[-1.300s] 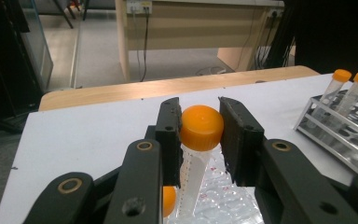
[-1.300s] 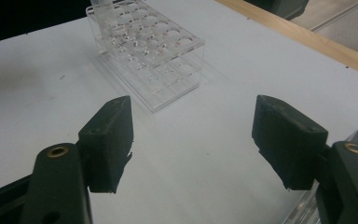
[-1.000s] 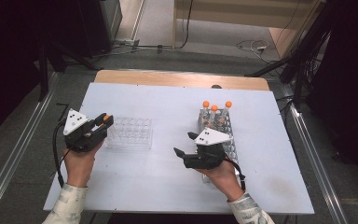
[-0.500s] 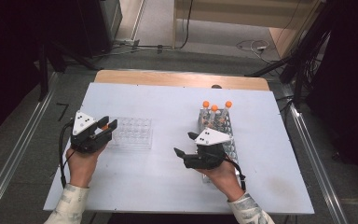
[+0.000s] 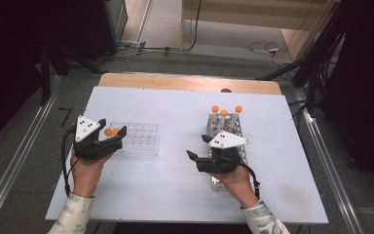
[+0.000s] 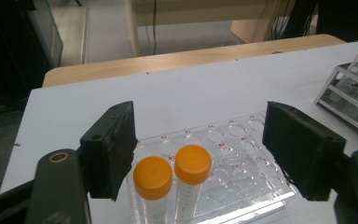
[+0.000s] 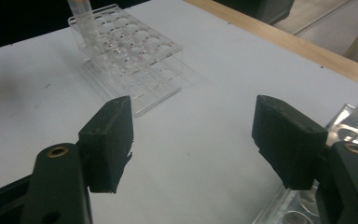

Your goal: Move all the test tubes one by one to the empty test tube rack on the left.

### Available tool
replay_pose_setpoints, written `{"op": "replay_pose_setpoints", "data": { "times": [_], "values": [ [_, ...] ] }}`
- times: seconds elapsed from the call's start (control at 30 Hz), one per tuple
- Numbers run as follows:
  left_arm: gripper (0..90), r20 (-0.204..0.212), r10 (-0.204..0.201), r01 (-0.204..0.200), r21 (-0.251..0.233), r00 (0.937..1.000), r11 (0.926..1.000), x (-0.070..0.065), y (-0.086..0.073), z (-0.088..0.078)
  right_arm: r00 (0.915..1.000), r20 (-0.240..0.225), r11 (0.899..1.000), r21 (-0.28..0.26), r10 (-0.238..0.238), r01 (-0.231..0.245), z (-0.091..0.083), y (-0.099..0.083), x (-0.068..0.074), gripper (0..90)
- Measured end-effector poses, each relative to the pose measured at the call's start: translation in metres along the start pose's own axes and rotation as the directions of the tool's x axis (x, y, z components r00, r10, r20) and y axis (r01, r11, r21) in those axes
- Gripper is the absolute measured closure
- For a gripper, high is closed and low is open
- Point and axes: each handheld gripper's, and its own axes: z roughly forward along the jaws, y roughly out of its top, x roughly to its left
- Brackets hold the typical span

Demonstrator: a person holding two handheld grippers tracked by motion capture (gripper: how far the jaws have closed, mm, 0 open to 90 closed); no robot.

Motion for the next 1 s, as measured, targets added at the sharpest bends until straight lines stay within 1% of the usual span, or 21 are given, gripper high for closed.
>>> {"op": "replay_pose_setpoints", "data": {
  "times": [0.07, 0.13, 0.3, 0.4, 0.53, 0.57, 0.67, 0.8, 0.87, 0.9, 1.0],
  "values": [
    [23.5, -0.006, -0.004, 0.004, 0.003, 1.0, 1.0, -0.001, 0.0, 0.0, 0.9999, 0.012, 1.0, -0.012, 0.006, -0.006, -0.003, 0.0, -0.006, 27.8],
    [23.2, 0.002, 0.003, -0.003, 0.004, 1.0, 1.0, -0.002, 0.001, 0.0, 0.9995, 0.023, 1.0, -0.022, 0.02, -0.019, -0.007, 0.001, -0.01, 27.8],
    [23.2, 0.013, 0.002, -0.001, -0.005, 0.9999, 1.0, -0.004, 0.001, -0.001, 0.9962, 0.065, 0.997, -0.045, 0.059, -0.056, -0.017, 0.0, -0.027, 28.0],
    [25.2, 0.033, -0.003, 0.003, -0.003, 0.9994, 1.0, -0.005, 0.002, -0.002, 0.9922, 0.093, 0.996, -0.053, 0.083, -0.078, -0.022, -0.002, -0.039, 28.0],
    [25.1, 0.036, -0.001, 0.001, -0.005, 0.9993, 1.0, -0.007, 0.002, -0.002, 0.9851, 0.137, 0.994, -0.048, 0.105, -0.099, -0.023, -0.006, -0.055, 27.9],
    [25.1, 0.037, 0.0, 0.0, -0.004, 0.9993, 1.0, -0.008, 0.002, -0.002, 0.9819, 0.149, 0.993, -0.048, 0.116, -0.11, -0.024, -0.008, -0.059, 28.0],
    [25.1, 0.036, -0.001, 0.001, -0.001, 0.9994, 1.0, -0.008, 0.002, -0.002, 0.9732, 0.187, 0.991, -0.057, 0.134, -0.125, -0.025, -0.011, -0.07, 28.4],
    [25.2, 0.039, -0.002, 0.002, -0.002, 0.9992, 1.0, -0.009, 0.003, -0.002, 0.9551, 0.245, 0.986, -0.063, 0.166, -0.155, -0.025, -0.015, -0.086, 29.1],
    [25.2, 0.04, -0.004, 0.004, -0.005, 0.9992, 1.0, -0.01, 0.003, -0.003, 0.9459, 0.275, 0.985, -0.057, 0.173, -0.163, -0.023, -0.018, -0.092, 29.5],
    [25.2, 0.04, -0.003, 0.003, -0.006, 0.9992, 1.0, -0.01, 0.004, -0.003, 0.9398, 0.288, 0.983, -0.056, 0.183, -0.175, -0.021, -0.019, -0.096, 29.9],
    [25.3, 0.042, -0.004, 0.004, -0.009, 0.9991, 0.9999, -0.009, 0.004, -0.003, 0.9254, 0.315, 0.978, -0.059, 0.21, -0.202, -0.016, -0.022, -0.105, 31.0]
  ]
}}
